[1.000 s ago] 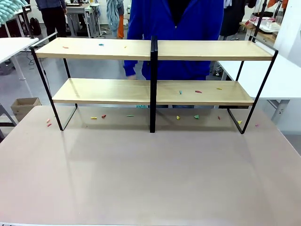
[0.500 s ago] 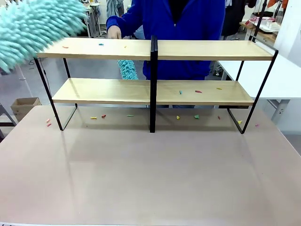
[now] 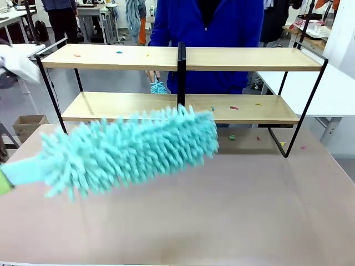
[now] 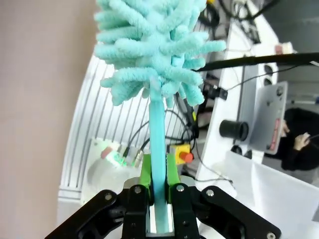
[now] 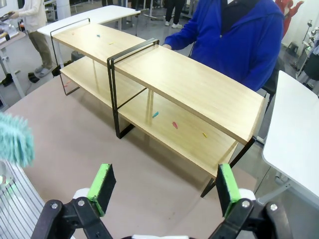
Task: Clean the shelves.
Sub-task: Clean another randomly selected level of the Shelf with the Duster.
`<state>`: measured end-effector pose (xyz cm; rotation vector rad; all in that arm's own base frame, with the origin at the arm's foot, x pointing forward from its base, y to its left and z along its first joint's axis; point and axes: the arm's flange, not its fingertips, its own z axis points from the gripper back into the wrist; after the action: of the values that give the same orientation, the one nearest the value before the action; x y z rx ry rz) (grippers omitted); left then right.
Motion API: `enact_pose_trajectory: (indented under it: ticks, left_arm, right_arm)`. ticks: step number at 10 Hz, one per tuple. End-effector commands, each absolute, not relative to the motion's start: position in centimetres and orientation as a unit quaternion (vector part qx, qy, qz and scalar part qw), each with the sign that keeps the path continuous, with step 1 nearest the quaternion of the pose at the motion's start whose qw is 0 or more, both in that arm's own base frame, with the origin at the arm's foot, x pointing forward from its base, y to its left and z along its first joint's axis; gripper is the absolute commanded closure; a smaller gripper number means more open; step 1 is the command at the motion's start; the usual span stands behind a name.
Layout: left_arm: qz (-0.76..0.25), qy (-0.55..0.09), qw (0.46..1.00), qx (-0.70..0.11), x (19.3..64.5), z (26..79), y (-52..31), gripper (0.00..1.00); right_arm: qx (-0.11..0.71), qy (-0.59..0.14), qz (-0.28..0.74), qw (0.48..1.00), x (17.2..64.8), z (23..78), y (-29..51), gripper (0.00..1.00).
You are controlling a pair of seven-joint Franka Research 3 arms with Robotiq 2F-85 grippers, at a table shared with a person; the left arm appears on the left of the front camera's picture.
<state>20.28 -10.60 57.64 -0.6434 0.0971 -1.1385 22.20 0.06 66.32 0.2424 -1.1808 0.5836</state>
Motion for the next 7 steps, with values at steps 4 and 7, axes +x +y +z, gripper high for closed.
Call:
enact_pose_trajectory:
  ticks: [4, 7]
  left_arm:
    - [-0.45, -0.032, 0.835, -0.314, 22.8, 59.5, 1.8, 0.87]
    - [-0.383, -0.072, 0.872, -0.298, 24.6, 59.3, 3.2, 0.87]
  right_arm:
    - [0.113, -0.547, 0.268, 0.785, 22.2, 66.4, 0.0, 0.0]
    - [0.113, -0.547, 0.268, 0.785, 22.2, 66.4, 0.0, 0.0]
